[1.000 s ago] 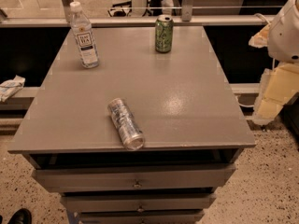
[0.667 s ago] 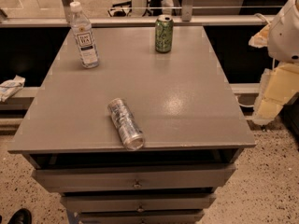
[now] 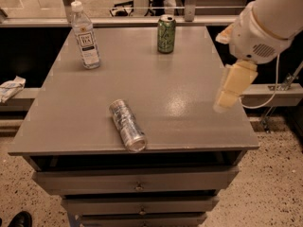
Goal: Knock blue plastic bottle over
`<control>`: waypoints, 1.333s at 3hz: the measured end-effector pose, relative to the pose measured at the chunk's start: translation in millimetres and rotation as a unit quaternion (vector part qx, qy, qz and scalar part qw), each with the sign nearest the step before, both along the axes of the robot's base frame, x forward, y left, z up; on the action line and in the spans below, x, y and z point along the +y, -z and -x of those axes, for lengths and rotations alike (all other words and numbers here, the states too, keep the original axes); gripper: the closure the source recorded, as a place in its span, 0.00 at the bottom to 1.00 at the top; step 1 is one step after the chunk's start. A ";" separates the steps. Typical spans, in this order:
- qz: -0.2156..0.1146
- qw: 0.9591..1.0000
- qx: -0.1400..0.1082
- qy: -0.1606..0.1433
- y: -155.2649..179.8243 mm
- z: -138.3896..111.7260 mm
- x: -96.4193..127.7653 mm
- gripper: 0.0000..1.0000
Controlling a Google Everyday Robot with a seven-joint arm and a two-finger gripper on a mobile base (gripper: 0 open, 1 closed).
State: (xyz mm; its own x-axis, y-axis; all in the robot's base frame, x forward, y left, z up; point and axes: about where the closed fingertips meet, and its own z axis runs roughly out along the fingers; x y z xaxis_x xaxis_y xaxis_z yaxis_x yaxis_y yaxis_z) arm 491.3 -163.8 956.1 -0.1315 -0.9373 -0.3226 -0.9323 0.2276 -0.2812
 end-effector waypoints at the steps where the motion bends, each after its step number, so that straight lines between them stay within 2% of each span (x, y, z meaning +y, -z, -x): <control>1: -0.069 0.996 -0.036 -0.030 13.4 -54.0 65.7 0.00; 2: -0.114 0.991 -0.064 -0.031 11.0 -84.6 105.5 0.00; 4: -0.133 0.987 -0.085 -0.022 3.0 -96.6 112.8 0.00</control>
Offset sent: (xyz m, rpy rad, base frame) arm 0.1232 0.1505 -0.0073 0.3428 -0.1966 0.0594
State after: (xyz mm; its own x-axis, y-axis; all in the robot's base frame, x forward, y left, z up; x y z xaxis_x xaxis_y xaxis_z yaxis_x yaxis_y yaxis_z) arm 587.9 -51.0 953.1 -0.0154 -0.8197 -0.5725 -0.8878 0.2746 -0.3693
